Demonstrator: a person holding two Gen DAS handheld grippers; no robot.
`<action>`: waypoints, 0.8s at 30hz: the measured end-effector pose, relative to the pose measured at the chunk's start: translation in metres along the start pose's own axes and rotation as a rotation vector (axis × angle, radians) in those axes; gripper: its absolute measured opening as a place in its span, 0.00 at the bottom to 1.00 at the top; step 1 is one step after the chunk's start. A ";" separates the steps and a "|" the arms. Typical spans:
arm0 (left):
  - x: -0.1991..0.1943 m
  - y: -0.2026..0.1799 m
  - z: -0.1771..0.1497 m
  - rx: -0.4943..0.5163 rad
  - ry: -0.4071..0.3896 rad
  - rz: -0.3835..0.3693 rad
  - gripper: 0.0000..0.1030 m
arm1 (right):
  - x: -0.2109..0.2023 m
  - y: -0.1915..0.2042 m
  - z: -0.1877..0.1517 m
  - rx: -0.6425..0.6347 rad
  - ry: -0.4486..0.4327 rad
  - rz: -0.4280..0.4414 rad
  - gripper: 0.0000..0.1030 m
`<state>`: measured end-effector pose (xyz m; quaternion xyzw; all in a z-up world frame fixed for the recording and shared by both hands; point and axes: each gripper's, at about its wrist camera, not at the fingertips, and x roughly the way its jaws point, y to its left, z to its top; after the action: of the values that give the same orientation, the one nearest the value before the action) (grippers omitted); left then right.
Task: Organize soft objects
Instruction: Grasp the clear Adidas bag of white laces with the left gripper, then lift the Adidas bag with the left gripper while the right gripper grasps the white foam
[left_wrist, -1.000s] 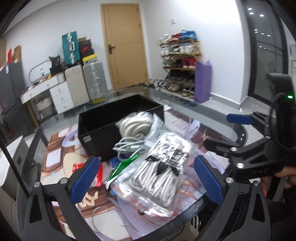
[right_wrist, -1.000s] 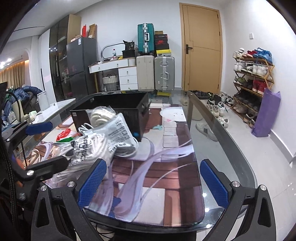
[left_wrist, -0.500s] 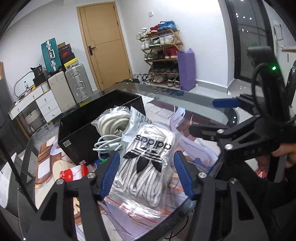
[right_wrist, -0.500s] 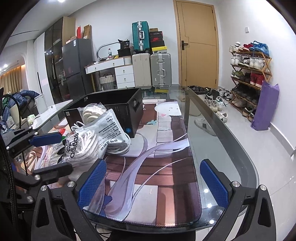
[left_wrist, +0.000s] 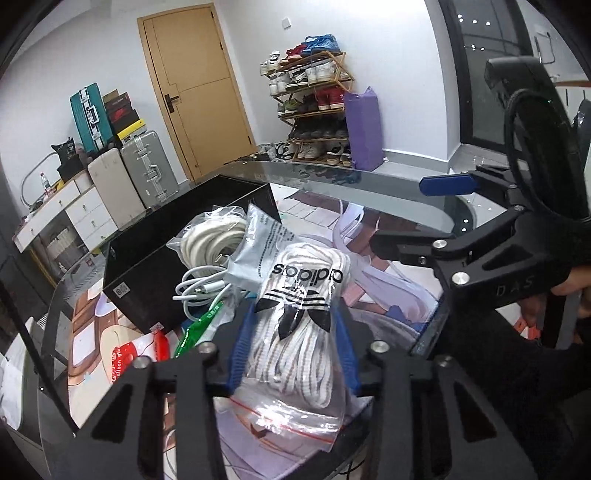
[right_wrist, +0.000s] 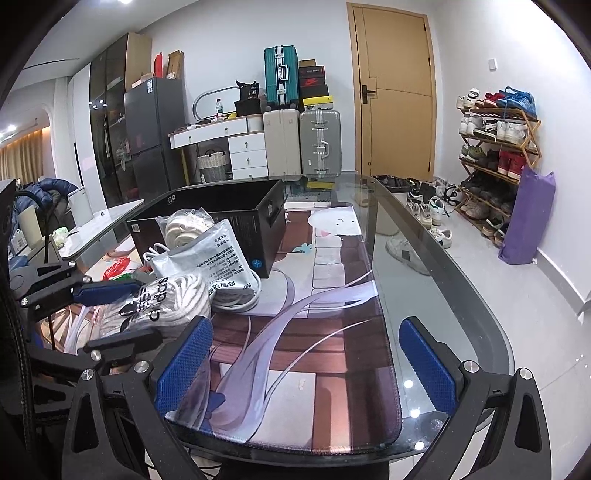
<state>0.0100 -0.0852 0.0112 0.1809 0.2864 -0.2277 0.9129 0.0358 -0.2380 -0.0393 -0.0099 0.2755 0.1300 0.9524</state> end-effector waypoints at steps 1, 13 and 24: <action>-0.002 0.001 0.000 -0.008 -0.005 -0.004 0.35 | -0.001 0.000 0.000 0.000 -0.003 -0.002 1.00; -0.057 0.044 -0.001 -0.223 -0.137 -0.024 0.35 | -0.014 0.016 0.005 -0.024 -0.025 0.015 1.00; -0.070 0.101 -0.030 -0.434 -0.142 0.117 0.35 | -0.001 0.065 -0.002 -0.110 0.038 0.138 1.00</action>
<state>-0.0026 0.0341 0.0507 -0.0197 0.2526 -0.1199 0.9599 0.0176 -0.1757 -0.0369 -0.0457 0.2860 0.2101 0.9338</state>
